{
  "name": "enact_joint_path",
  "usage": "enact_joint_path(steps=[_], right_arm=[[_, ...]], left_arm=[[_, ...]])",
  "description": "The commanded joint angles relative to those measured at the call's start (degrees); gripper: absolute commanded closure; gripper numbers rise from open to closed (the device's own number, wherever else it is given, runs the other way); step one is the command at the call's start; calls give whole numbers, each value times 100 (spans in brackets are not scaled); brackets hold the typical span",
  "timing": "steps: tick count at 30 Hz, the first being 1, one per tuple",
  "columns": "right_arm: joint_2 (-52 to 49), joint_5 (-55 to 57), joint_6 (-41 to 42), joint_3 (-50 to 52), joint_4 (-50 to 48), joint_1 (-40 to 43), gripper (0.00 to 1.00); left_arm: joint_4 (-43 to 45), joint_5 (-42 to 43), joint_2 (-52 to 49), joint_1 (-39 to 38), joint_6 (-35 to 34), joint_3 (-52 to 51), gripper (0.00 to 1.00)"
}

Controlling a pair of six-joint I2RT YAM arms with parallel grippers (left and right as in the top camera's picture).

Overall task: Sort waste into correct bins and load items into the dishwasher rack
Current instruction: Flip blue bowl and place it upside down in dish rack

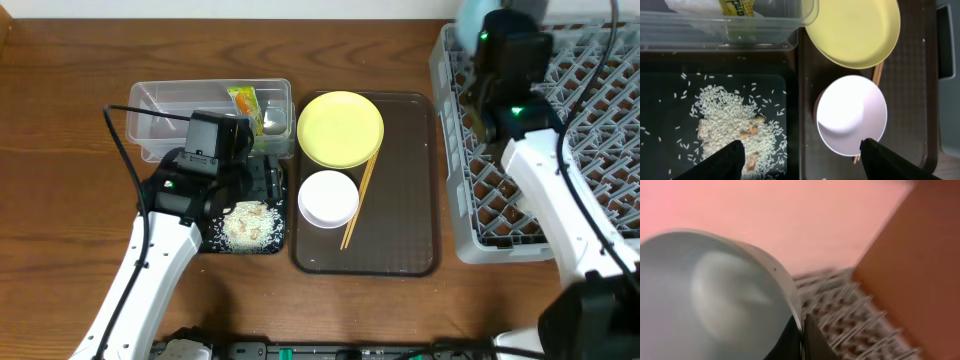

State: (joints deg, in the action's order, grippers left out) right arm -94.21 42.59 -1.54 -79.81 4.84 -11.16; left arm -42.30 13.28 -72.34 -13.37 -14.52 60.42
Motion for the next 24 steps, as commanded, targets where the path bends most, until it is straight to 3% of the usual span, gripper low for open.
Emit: enact_joint_path(steps=[1,13,24], right_arm=[[-407,997,-988,-33,-804,267,99],[-1884,1244,-2262,-33,-3265,529,99],[-2605,1346,-2253,-33,-3307,273,99]], left_arm=[[-24,-50,-17,-20,96,-20,23],[15,-50,-17,-20,96,-20,23],[15,-50,-17,-20,96,-20,23]])
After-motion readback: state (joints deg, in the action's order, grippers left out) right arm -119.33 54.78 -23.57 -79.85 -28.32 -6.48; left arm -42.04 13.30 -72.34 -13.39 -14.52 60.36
